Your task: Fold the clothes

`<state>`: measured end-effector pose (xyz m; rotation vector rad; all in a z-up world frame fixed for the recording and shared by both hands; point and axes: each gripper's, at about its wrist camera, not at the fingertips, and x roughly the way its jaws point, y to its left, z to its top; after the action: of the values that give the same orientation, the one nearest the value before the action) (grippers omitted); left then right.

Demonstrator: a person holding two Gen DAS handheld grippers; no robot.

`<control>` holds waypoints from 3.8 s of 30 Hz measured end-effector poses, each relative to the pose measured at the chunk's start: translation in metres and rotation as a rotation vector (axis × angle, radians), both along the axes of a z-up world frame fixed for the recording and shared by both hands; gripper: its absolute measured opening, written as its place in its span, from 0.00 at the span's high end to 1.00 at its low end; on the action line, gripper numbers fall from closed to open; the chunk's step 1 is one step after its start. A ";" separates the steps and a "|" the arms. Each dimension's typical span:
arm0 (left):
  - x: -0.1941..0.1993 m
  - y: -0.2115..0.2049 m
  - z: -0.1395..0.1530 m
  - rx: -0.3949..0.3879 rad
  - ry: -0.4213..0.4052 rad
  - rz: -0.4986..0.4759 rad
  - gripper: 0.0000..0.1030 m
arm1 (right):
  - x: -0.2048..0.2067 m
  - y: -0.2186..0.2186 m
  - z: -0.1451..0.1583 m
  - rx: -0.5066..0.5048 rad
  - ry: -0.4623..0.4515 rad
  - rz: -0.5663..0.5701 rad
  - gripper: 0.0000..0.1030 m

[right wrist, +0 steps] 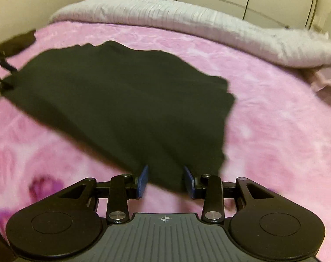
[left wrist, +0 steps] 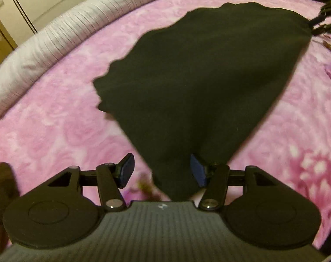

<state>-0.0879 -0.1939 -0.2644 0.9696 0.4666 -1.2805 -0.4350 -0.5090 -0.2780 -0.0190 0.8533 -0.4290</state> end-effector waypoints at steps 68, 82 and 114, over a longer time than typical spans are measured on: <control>-0.091 0.052 -0.041 -0.016 -0.721 -0.970 0.42 | 0.060 0.237 0.019 -0.155 0.093 0.470 0.32; -0.071 0.045 -0.062 -0.104 -0.702 -1.053 0.53 | 0.092 0.288 -0.050 -0.350 0.246 0.741 0.31; -0.227 -0.198 0.095 -0.016 -0.661 -1.075 0.94 | -0.077 0.090 0.053 -0.019 -0.441 0.033 0.96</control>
<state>-0.3148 -0.3922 -0.1690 1.6325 -0.6839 -1.7434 -0.5117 -0.4190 -0.2247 0.0428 0.4136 -0.3907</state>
